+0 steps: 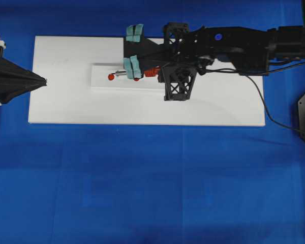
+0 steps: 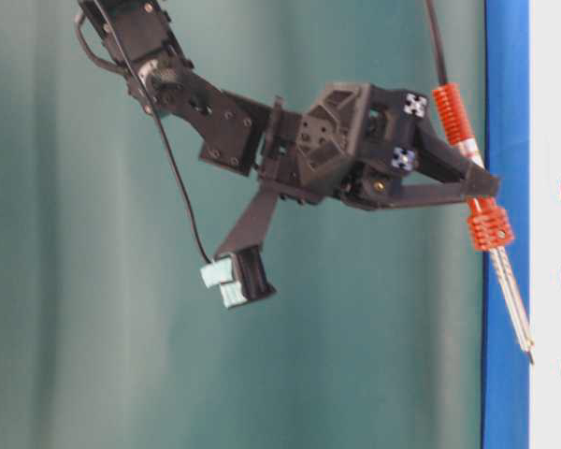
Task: Touch the tip of the soldering iron to the mark.
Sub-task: 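Move the iron left and lower its tip onto the left red dot, then hold the iron tip against the left red dot, then raise the iron and shift it right above the middle dot, then lower the iron tip onto the middle red dot and hold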
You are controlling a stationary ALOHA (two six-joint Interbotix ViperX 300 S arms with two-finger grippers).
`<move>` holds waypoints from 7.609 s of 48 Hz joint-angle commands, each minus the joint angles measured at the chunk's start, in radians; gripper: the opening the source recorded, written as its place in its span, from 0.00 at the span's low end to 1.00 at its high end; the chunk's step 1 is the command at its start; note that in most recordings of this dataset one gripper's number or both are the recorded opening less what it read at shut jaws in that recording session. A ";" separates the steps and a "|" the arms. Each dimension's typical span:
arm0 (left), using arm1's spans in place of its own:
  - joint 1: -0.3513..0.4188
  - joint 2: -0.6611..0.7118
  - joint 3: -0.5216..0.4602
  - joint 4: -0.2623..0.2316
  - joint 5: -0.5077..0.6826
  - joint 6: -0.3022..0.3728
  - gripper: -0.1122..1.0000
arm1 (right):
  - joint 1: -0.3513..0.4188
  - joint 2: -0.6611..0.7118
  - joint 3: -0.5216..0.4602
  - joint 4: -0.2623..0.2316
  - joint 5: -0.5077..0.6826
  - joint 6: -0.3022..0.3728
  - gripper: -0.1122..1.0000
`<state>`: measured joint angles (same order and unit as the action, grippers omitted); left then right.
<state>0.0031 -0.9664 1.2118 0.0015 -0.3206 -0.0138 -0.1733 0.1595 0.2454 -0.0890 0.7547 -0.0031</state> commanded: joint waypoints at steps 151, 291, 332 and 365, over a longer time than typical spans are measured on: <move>0.002 0.003 -0.008 0.000 -0.003 -0.002 0.12 | -0.009 -0.067 -0.049 -0.006 0.035 0.000 0.16; 0.002 0.003 -0.008 0.000 -0.003 -0.002 0.12 | -0.032 -0.098 0.147 -0.009 0.049 -0.008 0.16; 0.002 0.002 -0.008 0.000 -0.003 -0.002 0.12 | -0.032 -0.087 0.146 -0.009 0.049 -0.011 0.16; 0.002 0.002 -0.008 0.000 -0.003 -0.002 0.12 | -0.032 -0.087 0.147 -0.009 0.049 -0.011 0.16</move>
<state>0.0031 -0.9679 1.2164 0.0015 -0.3191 -0.0153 -0.2040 0.0844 0.4004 -0.0997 0.8084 -0.0123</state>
